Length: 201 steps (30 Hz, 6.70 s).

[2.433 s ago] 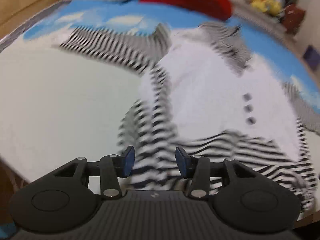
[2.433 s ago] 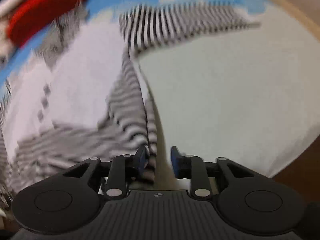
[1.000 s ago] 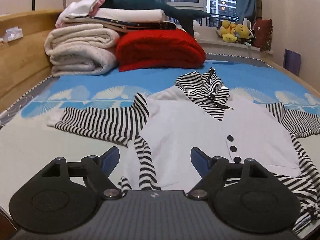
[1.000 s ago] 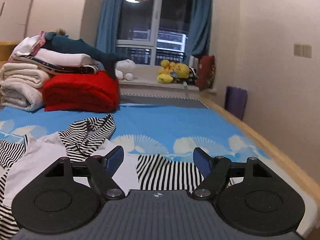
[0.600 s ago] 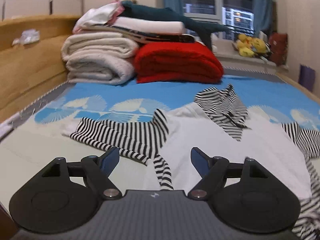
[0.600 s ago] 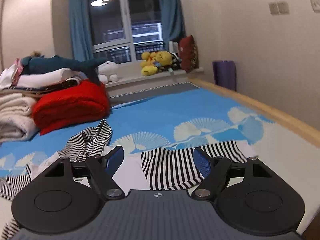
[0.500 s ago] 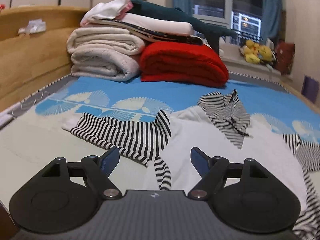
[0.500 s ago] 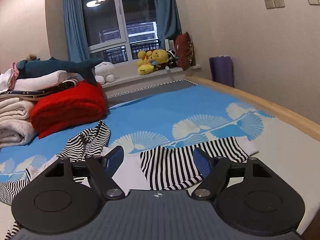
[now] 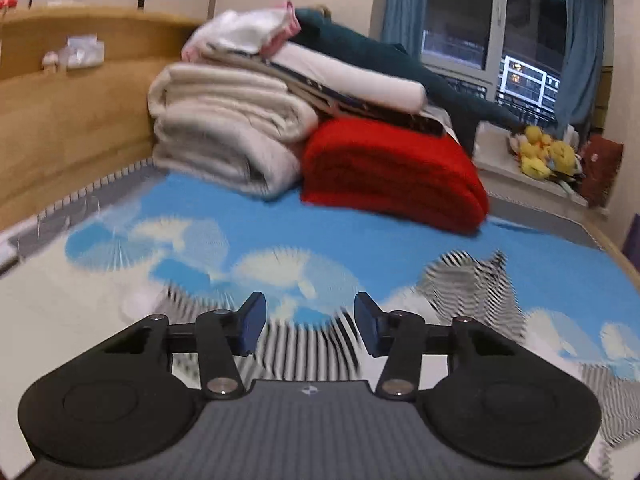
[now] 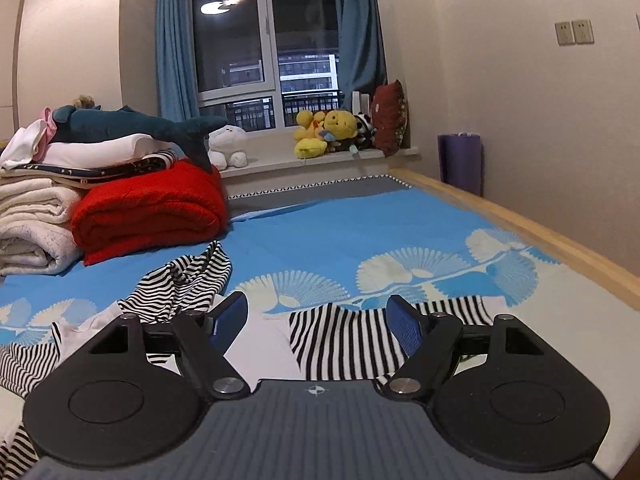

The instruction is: Fold small clothes

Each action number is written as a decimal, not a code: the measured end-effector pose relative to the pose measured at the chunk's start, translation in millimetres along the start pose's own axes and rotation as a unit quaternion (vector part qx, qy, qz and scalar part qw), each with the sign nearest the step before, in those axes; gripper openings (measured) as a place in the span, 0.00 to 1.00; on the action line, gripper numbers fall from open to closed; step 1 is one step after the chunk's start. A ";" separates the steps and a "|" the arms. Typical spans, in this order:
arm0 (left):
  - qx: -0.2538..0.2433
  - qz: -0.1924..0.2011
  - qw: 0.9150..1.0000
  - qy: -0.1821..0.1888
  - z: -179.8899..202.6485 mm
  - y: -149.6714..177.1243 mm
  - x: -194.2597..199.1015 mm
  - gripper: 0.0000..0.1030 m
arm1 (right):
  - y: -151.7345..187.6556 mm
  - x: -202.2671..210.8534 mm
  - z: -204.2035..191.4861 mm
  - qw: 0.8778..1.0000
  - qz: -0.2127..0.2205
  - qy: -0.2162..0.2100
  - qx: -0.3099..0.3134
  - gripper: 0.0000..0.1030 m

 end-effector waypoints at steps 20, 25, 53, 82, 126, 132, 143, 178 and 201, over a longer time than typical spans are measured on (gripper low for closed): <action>0.361 -0.064 0.927 -0.078 -244.6 106.1 -151.4 0.51 | -16.8 6.2 -4.4 0.998 0.023 0.015 0.048 0.79; 0.350 -0.067 0.931 -0.085 -261.2 115.5 -166.9 0.36 | -19.3 3.6 -5.7 0.998 0.021 0.021 0.054 0.79; -0.054 -0.156 0.968 0.187 124.6 57.8 -53.4 0.25 | -14.4 -6.9 -16.0 1.000 -0.005 -0.011 0.017 0.72; 0.042 -0.231 0.971 0.030 7.1 77.0 -120.7 0.25 | 84.7 -180.4 -154.8 0.973 -0.224 -0.053 0.012 0.02; -0.137 -0.249 0.949 0.137 178.6 90.1 -87.3 0.57 | 35.4 -180.7 -14.3 0.969 -0.246 0.008 -0.005 0.43; -0.166 -0.275 0.936 0.147 214.2 113.7 -95.2 0.58 | 41.6 -197.3 58.5 0.960 -0.270 0.066 -0.015 0.51; -0.163 -0.290 0.933 0.139 220.2 130.8 -112.1 0.58 | 69.5 -231.9 162.8 0.925 -0.307 0.170 -0.145 0.50; -0.149 -0.298 0.934 0.132 215.1 130.8 -120.1 0.60 | 73.8 -270.2 180.2 0.913 -0.222 0.249 -0.236 0.01; 0.047 -0.260 0.964 0.023 42.0 62.9 -119.5 0.63 | 121.2 -114.4 -292.4 0.886 -0.221 -0.327 0.244 0.27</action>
Point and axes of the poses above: each gripper's, at about its wrist camera, not at the fingertips, and x roughly against the way its jaws point, z to its right, y to its underside, the point moved 7 cm from there along -x, roughly the way its jaws point, and after that the axes turned 13 degrees about y, right-handed, at the moved point
